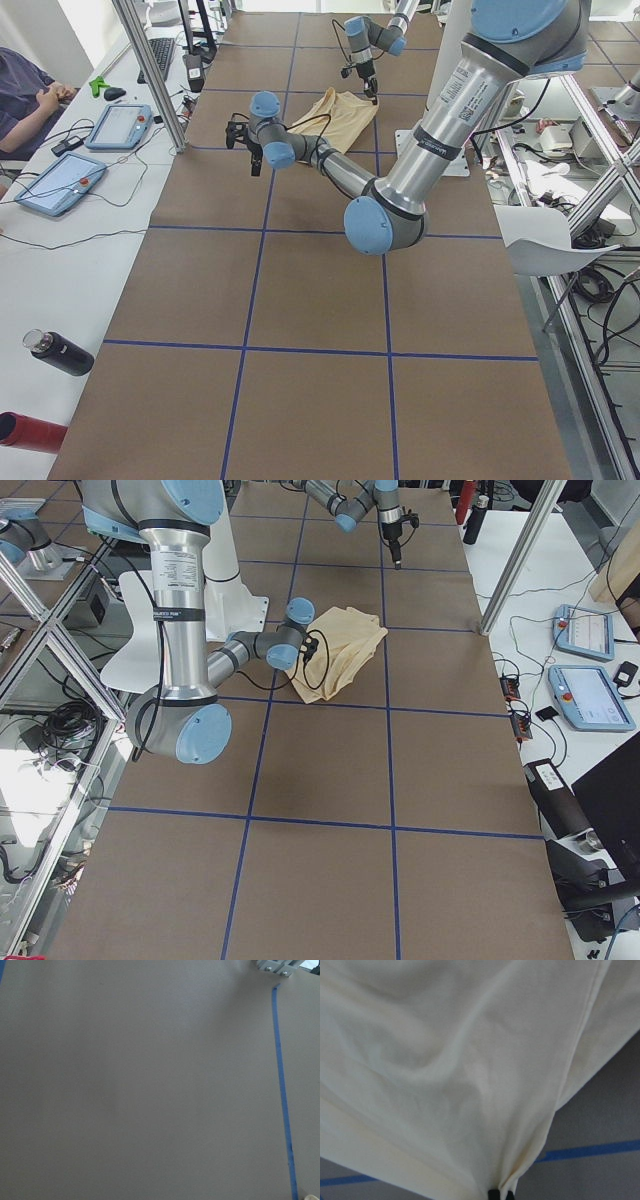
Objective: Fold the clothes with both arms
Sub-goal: 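Drag the folded shirt toward the robot with the right gripper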
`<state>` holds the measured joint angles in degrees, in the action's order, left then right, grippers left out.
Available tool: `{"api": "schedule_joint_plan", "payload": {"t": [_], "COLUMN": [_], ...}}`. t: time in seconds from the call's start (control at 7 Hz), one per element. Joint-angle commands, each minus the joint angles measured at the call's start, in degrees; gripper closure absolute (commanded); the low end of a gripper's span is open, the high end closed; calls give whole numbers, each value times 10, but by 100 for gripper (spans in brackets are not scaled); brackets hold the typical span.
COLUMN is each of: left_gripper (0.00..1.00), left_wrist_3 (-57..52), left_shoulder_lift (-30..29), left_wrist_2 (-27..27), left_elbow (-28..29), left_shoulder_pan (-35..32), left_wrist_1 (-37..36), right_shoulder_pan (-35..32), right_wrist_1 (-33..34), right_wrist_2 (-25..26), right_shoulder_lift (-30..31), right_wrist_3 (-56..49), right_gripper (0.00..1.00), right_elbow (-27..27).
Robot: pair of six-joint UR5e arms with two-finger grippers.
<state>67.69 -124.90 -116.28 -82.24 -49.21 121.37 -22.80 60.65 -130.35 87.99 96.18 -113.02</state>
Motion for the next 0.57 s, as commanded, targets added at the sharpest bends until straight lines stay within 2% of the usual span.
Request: {"api": "schedule_joint_plan", "payload": {"t": [0.0,0.14,0.29,0.43], "left_gripper": [1,1,1,0], "left_wrist_3": [-1,3,26,87], "left_shoulder_lift": [7,23,59,70], "left_wrist_2": [-1,-5,-7,-4], "left_elbow": [-8,-46,-103,-140], "left_shoulder_pan": [1,10,43,93], "left_wrist_1": [0,-1,-5,-5], "right_shoulder_pan": [21,14,-17,-51], "right_wrist_1": [0,-1,-1,-2], "right_wrist_2": [7,31,67,85], "right_shoulder_lift": [9,3,-16,-39], "right_wrist_3": [14,15,10,7], "right_gripper": [1,0,0,0], "right_elbow": [-12,-8,-5,-1]}}
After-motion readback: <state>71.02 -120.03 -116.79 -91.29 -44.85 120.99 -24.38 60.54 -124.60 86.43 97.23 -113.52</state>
